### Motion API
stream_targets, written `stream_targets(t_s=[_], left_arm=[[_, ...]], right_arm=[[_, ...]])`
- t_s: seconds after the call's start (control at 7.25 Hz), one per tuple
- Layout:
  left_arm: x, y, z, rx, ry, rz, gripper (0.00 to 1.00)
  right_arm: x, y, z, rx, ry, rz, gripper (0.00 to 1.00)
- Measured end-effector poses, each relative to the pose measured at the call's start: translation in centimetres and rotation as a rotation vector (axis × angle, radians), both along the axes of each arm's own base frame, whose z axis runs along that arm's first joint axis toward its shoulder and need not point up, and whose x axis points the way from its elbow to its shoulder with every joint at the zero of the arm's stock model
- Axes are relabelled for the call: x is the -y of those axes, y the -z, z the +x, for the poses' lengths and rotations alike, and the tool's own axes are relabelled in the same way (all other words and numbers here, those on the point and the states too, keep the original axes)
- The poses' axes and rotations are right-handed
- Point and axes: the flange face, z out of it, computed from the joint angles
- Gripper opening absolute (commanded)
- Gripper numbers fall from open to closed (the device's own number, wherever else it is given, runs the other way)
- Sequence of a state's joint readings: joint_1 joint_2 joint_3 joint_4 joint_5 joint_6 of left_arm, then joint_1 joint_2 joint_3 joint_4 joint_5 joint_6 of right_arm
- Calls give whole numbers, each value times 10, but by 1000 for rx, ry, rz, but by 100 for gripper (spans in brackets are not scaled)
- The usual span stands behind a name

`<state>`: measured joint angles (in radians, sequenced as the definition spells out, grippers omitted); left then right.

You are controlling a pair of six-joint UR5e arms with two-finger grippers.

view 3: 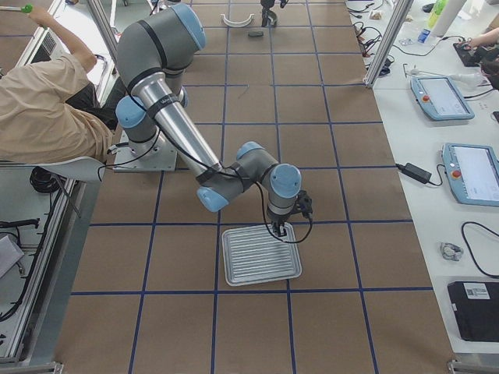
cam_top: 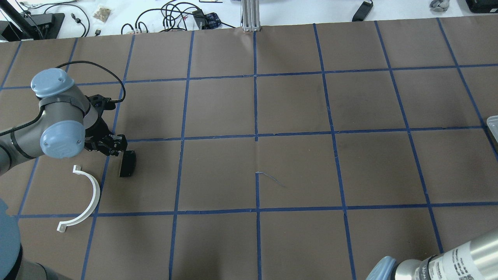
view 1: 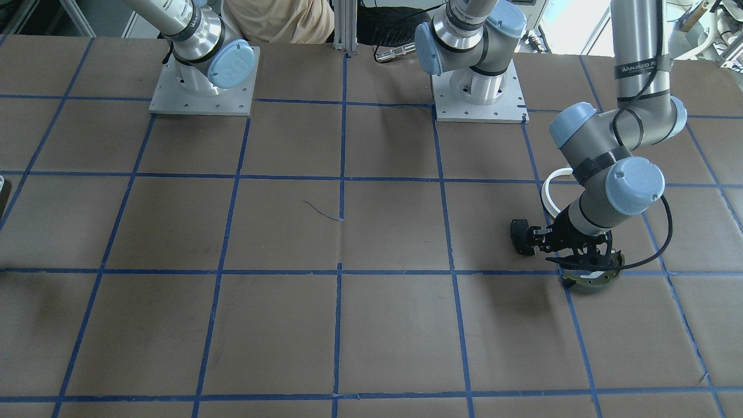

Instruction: Place bearing gear from tray to pile

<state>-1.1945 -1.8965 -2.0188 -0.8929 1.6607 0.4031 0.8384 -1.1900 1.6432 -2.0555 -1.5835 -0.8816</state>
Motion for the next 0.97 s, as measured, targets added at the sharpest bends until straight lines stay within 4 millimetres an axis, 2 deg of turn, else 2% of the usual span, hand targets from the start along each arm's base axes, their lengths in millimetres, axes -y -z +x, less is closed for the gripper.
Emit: stream_targets(t_s=[0.14, 0.28, 0.41, 0.69, 0.97], left_arm=[[-3, 5, 5, 4, -8, -10, 33], [-4, 8, 8, 7, -12, -17, 99], [-4, 10, 9, 7, -14, -18, 100], [-3, 4, 7, 11, -11, -26, 100], [7, -19, 1, 25, 5, -65, 100]], right_arm=[[16, -20, 65, 1, 33, -4, 13], [25, -28, 140, 11, 84, 0, 13], [25, -26, 216, 26, 144, 9, 13], [9, -20, 366, 74, 286, 19, 13], [-18, 2, 513, 97, 397, 7, 13]])
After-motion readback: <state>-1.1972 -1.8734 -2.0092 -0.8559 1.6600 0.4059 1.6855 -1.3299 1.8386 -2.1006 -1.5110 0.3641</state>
